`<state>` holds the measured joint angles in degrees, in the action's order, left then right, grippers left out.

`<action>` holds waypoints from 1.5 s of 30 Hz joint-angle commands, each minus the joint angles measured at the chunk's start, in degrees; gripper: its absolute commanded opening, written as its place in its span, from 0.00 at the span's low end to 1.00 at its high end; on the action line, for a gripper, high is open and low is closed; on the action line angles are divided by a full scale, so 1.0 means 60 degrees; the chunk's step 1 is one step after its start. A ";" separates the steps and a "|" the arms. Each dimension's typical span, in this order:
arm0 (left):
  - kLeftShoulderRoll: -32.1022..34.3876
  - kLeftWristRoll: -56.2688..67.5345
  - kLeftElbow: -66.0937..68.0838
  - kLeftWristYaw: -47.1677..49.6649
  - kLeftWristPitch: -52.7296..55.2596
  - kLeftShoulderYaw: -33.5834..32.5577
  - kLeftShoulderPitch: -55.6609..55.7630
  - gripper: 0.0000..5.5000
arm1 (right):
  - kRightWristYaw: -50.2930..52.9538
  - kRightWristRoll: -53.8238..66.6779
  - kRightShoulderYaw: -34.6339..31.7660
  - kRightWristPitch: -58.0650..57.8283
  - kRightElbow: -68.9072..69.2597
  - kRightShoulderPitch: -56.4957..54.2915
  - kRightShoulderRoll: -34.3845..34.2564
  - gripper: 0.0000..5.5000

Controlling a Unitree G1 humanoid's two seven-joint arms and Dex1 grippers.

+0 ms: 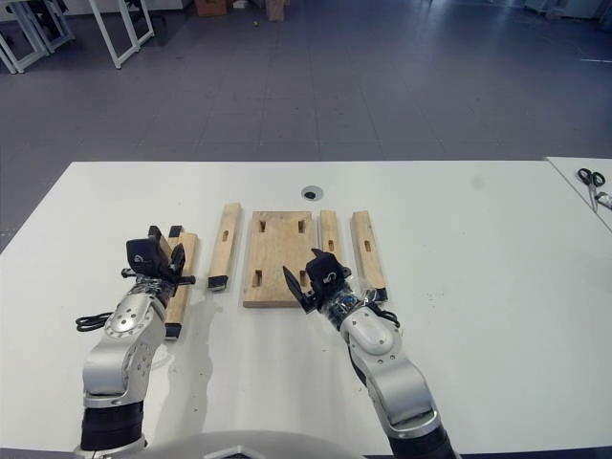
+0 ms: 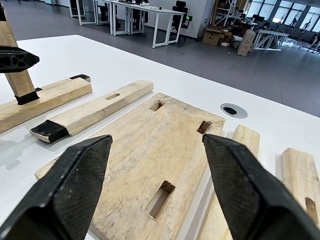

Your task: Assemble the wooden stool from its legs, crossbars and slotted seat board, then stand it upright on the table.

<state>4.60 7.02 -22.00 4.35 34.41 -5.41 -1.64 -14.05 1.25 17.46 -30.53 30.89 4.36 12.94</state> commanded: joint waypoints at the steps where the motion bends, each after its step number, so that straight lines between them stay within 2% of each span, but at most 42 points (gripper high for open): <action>1: 0.0248 -0.0139 -0.0561 0.0163 0.0610 -0.0329 0.0722 0.40 | 0.0027 -0.0063 -0.0065 -0.0015 0.0001 -0.0013 -0.0012 0.60; 7: 0.0586 -0.0005 -0.1437 0.0107 0.1724 -0.0829 0.2069 0.40 | 0.0126 -0.0097 -0.0068 -0.0004 0.0002 0.0080 -0.0082 0.60; 11: 0.1249 0.0235 -0.1973 -0.0081 0.2921 -0.1417 0.3576 0.40 | 0.0198 -0.0156 -0.0044 0.0010 -0.0013 0.0151 -0.0154 0.60; 17: 0.1913 0.1018 -0.0627 -0.0707 0.3978 -0.2219 0.5405 0.40 | 0.0230 -0.0230 -0.0003 0.0039 -0.0058 0.0184 -0.0267 0.60; 19: 0.1773 0.1190 -0.0429 -0.0738 0.4092 -0.2307 0.5448 0.40 | 0.0202 -0.0235 0.0013 0.0032 -0.0046 0.0185 -0.0266 0.60; 23: 0.1001 0.1414 0.0481 -0.0728 0.4118 -0.2278 0.4169 0.40 | 0.0202 -0.0232 0.0011 0.0008 -0.0035 0.0171 -0.0275 0.60; 28: 0.1179 0.1015 0.1447 -0.0796 0.3134 -0.2000 0.2977 0.40 | 0.0235 -0.0276 0.0000 0.0008 -0.0058 0.0110 -0.0293 0.60; 31: 0.1277 0.1256 0.0932 -0.0816 0.3153 -0.2085 0.3507 0.40 | 0.0241 -0.0275 -0.0018 -0.0001 -0.0055 0.0116 -0.0297 0.60; 35: 0.1691 0.1906 -0.1075 -0.0394 0.4354 -0.2431 0.6175 0.40 | 0.0306 -0.0277 -0.0029 -0.0075 0.0103 0.0298 -0.0305 0.60; 37: 0.1999 0.1940 -0.1799 -0.0282 0.5015 -0.2499 0.6692 0.40 | 0.0323 -0.0274 -0.0012 -0.0106 0.0185 0.0395 -0.0298 0.60; 39: 0.2166 0.2053 -0.2784 -0.0363 0.5881 -0.2542 0.6179 0.46 | 0.0350 -0.0272 -0.0008 -0.0129 0.0287 0.0515 -0.0276 0.60; 40: 0.2210 0.2061 -0.3579 -0.0430 0.6308 -0.2480 0.5237 0.50 | 0.0364 -0.0272 -0.0016 -0.0144 0.0335 0.0576 -0.0267 0.60; 42: 0.2156 0.1963 -0.5277 -0.0485 0.6597 -0.1994 0.2560 0.57 | 0.0425 -0.0275 -0.0071 -0.0187 0.0469 0.0741 -0.0255 0.60; 45: 0.1935 0.2089 -0.6300 -0.0543 0.5489 -0.0783 -0.1388 0.64 | 0.0454 -0.0244 -0.0108 -0.0234 0.0574 0.0882 -0.0220 0.60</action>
<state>17.03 19.21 -54.25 1.64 71.54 -16.63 8.34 -11.72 0.11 17.32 -30.58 32.31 8.81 11.42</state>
